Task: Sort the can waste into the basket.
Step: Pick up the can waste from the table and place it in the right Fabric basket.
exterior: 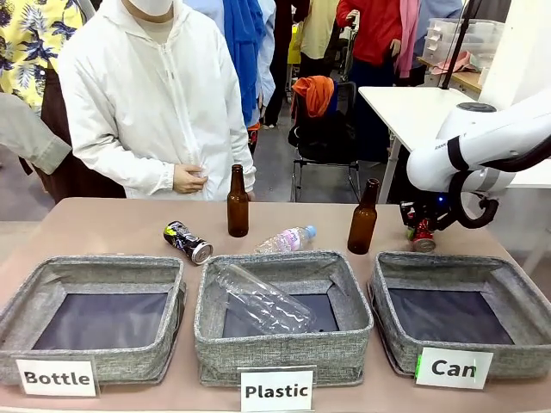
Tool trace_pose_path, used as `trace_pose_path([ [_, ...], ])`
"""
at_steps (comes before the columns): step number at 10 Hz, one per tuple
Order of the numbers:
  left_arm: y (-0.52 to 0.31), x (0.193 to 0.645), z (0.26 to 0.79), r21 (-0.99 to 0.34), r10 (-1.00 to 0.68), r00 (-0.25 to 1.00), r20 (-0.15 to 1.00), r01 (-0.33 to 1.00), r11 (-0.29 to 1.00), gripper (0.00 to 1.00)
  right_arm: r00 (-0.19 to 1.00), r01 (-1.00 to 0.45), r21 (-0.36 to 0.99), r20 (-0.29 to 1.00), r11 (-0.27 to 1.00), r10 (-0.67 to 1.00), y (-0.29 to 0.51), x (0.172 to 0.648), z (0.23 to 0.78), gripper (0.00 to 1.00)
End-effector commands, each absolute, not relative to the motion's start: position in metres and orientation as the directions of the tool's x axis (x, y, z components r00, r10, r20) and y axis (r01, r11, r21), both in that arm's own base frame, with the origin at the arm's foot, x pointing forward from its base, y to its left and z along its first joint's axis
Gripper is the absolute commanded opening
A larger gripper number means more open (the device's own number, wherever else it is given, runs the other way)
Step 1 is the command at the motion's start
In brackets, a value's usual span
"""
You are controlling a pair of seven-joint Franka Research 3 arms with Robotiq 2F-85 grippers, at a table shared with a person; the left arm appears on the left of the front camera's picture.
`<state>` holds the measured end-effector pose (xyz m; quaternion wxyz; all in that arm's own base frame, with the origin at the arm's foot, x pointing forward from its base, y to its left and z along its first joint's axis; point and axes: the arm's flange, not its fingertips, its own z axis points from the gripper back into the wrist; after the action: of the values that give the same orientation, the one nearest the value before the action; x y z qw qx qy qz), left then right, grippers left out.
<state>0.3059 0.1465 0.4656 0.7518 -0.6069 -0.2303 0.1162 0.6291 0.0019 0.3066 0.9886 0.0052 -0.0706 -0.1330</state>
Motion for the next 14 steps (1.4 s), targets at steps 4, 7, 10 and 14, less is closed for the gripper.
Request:
trace_pose_path([
  [4,0.147,0.304,0.466,-0.962,0.443,0.868,0.224,0.125,0.241,1.00,0.956,0.168,0.036,0.237,0.985,-0.172,-0.018,0.583,0.405,0.00],
  [7,0.147,0.304,0.466,-0.962,0.443,0.868,0.224,0.125,0.241,1.00,0.970,-0.035,0.039,0.241,0.999,0.024,-0.025,0.533,0.466,0.00],
  [10,0.147,0.304,0.466,-0.962,0.443,0.868,0.224,0.125,0.241,1.00,0.895,-0.401,0.043,0.233,0.915,0.381,-0.026,0.469,0.508,0.00],
  [14,0.147,0.304,0.466,-0.962,0.443,0.868,0.224,0.125,0.241,1.00,0.468,-0.882,0.158,0.176,0.444,0.866,-0.028,0.407,0.495,0.00],
])
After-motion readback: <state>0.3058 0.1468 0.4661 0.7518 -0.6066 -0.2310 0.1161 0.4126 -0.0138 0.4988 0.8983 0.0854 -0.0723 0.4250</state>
